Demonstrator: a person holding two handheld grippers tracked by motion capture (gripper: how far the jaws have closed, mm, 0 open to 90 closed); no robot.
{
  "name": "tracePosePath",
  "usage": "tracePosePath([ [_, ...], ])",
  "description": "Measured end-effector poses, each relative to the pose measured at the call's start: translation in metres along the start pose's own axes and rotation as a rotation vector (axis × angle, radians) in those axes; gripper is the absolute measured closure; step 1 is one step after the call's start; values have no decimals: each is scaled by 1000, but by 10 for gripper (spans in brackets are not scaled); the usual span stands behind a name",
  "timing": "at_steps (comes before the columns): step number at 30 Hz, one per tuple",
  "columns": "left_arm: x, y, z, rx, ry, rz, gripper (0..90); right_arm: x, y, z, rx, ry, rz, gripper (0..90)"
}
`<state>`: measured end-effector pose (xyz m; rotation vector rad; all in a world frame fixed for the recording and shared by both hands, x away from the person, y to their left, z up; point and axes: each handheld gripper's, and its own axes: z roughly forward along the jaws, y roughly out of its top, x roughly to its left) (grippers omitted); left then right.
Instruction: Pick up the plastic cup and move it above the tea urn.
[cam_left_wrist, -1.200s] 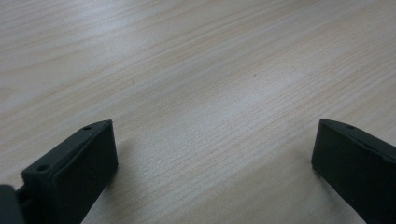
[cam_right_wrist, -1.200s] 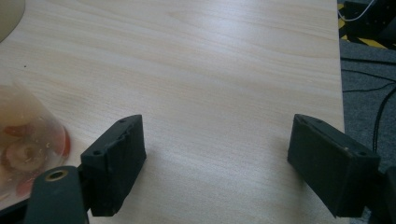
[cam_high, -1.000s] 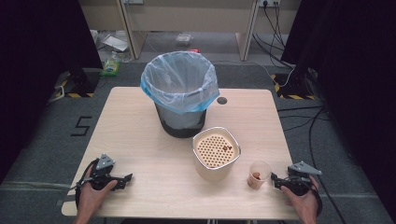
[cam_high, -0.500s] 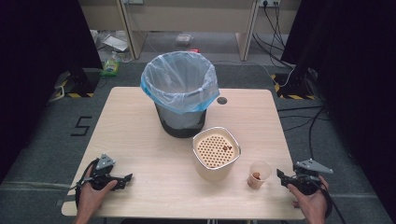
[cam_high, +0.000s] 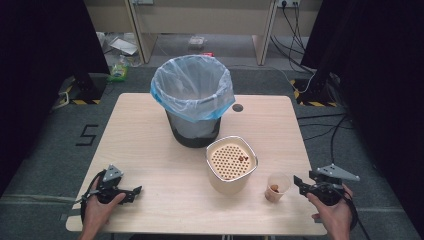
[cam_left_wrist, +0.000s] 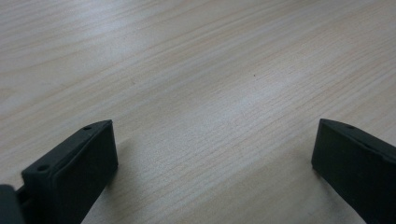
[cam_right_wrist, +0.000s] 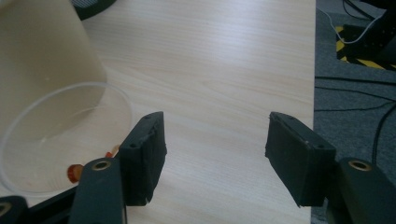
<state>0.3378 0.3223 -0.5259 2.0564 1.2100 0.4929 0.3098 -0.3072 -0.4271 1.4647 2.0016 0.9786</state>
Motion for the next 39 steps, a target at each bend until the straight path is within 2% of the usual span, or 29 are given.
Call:
tracePosePath([
  [8,0,0,0,0,1,0,0,9,8,-5,-19,34,-18,439],
  [14,0,0,0,0,1,0,0,17,11,-1,-12,73,-35,473],
  [19,0,0,0,0,1,0,0,24,11,10,30,112,-62,546],
  [24,0,0,0,0,1,0,0,25,12,17,45,125,-61,573],
  [30,0,0,0,-2,1,-2,0,26,8,32,99,144,-73,630],
  [31,0,0,0,0,1,0,0,25,6,36,118,150,-73,660],
  [34,0,0,0,-1,1,-1,0,24,4,40,116,147,-59,691],
  [35,0,0,0,-1,1,-1,0,23,2,42,114,160,-65,740],
  [38,0,0,0,-1,1,-1,0,24,2,42,113,170,-74,780],
  [39,0,0,0,0,1,0,0,25,4,39,87,179,-85,831],
])
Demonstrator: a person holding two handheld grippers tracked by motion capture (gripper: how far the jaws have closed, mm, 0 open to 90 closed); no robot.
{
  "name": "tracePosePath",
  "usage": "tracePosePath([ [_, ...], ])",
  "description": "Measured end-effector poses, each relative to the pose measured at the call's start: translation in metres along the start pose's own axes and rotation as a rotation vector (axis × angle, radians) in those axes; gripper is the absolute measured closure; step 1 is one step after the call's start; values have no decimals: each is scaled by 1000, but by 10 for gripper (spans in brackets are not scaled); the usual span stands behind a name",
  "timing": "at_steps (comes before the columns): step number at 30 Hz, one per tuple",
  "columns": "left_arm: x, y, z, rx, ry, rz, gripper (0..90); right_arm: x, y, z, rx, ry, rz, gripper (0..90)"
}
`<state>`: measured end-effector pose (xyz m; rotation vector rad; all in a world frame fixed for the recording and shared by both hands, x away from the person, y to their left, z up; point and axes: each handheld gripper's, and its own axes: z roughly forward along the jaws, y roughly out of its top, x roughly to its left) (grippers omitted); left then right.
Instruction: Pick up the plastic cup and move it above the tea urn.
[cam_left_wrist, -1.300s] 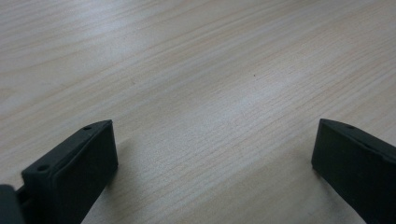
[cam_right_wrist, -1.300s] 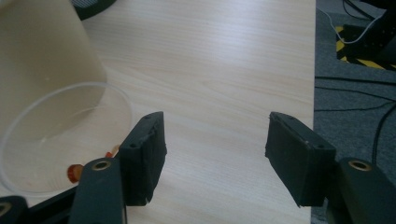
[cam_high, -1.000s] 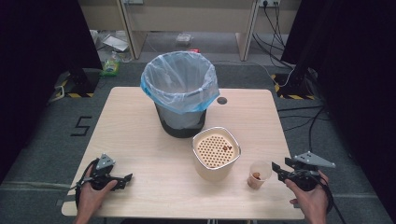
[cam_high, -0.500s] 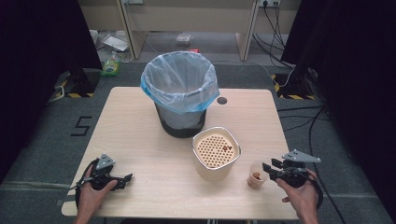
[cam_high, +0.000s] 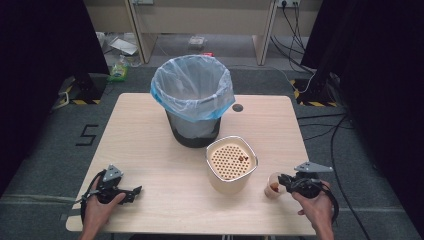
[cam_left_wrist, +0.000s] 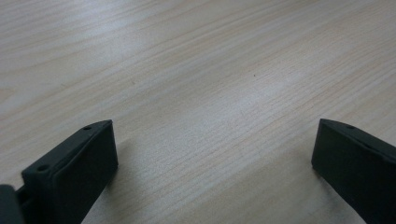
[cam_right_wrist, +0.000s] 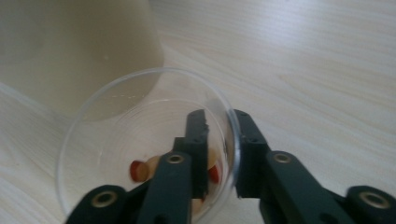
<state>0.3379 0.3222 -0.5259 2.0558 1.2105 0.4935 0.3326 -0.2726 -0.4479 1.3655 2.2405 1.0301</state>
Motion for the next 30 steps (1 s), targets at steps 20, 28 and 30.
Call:
tracePosePath([
  [20,1,1,1,-3,2,-5,0,-10,30,-13,-143,-114,-98,874],
  [28,1,2,2,-1,5,-7,0,-14,53,-9,-193,-156,-138,874],
  [30,1,2,2,-1,5,-7,0,-14,63,-10,-218,-180,-159,874],
])
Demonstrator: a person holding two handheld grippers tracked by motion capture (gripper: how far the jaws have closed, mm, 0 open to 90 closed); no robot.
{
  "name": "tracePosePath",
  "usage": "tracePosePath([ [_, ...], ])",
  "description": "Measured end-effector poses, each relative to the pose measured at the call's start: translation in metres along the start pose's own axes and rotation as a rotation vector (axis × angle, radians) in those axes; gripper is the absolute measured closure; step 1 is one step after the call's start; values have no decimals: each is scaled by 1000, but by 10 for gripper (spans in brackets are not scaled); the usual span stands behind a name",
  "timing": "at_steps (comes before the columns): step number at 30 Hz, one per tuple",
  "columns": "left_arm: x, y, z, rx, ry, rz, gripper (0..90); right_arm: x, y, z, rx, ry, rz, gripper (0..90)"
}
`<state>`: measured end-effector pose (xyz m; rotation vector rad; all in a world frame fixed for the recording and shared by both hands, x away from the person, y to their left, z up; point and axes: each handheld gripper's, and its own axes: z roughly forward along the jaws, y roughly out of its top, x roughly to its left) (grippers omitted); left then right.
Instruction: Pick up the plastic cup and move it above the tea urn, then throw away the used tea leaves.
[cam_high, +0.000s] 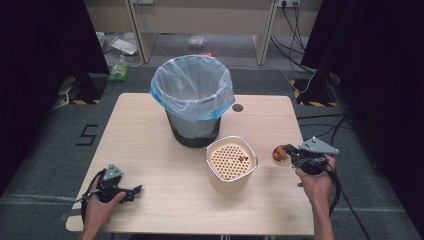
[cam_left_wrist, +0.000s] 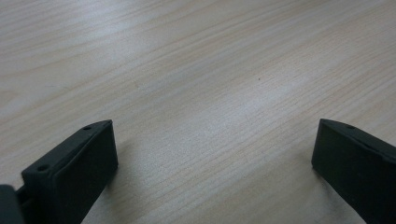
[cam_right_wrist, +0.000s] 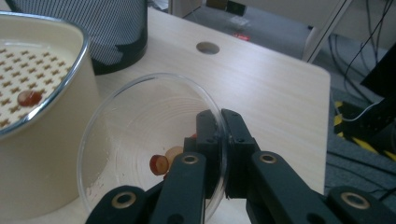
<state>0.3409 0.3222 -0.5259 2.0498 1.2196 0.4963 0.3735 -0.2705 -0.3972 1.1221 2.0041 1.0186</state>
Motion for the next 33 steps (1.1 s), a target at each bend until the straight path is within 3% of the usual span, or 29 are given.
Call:
tracePosePath([
  [12,1,2,2,0,-1,1,0,1,28,14,-57,-45,-50,871],
  [22,1,2,2,0,-1,1,0,14,50,32,-104,-33,-112,870],
  [24,1,2,2,0,-1,1,0,17,56,34,-126,-31,-132,869],
  [28,1,2,2,1,-1,1,0,28,70,38,-165,-51,-239,870],
  [30,1,2,2,0,-1,1,0,31,73,38,-170,-58,-260,870],
  [32,1,2,2,0,-1,2,0,40,79,41,-205,-54,-325,869],
  [33,1,2,2,1,0,5,0,40,79,41,-205,-54,-325,869],
])
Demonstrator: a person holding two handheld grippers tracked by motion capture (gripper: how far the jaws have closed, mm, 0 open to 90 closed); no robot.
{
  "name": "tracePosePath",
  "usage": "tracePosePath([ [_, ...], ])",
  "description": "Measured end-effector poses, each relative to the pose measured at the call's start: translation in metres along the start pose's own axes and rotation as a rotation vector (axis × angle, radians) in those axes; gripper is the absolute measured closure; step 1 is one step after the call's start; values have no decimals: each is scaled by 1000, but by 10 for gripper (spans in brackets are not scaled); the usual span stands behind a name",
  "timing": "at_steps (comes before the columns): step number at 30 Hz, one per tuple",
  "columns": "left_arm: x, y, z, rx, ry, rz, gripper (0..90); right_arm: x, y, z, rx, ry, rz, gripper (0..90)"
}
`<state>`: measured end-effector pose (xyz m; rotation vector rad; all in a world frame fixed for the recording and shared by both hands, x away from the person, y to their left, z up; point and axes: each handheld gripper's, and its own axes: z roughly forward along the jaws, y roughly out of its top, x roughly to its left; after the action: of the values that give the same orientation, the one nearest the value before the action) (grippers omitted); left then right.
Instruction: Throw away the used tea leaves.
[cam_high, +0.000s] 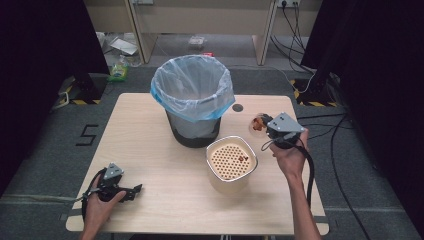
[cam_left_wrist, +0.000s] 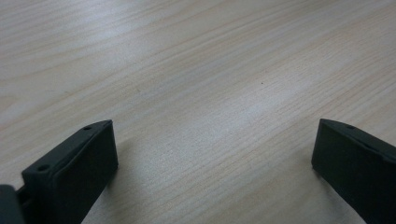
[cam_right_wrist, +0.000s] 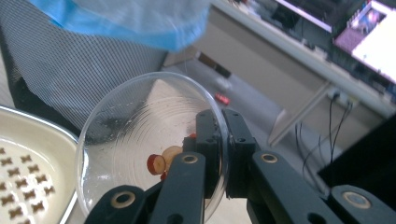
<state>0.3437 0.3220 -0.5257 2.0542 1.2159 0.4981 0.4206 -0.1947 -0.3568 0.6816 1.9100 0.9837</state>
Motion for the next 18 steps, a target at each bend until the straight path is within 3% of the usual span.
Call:
tracePosePath([
  [4,0,0,0,-2,1,2,0,11,8,3,-31,-3,-64,870],
  [5,0,0,0,-1,0,2,0,17,10,4,-56,-5,-114,869],
  [6,0,0,0,-1,0,2,0,17,10,4,-56,-5,-114,869],
  [9,0,0,0,-1,0,2,0,27,14,-1,-118,-56,-214,870],
  [10,0,0,0,-1,0,2,0,27,14,-1,-118,-56,-214,870],
  [11,0,0,0,-1,0,2,0,33,16,-6,-145,-80,-255,871],
  [12,0,0,0,-2,0,2,0,33,16,-6,-145,-80,-255,871],
  [14,0,0,0,-2,0,3,0,40,20,-12,-179,-120,-316,871],
  [18,0,0,0,-2,0,3,0,46,21,-15,-186,-145,-369,872],
])
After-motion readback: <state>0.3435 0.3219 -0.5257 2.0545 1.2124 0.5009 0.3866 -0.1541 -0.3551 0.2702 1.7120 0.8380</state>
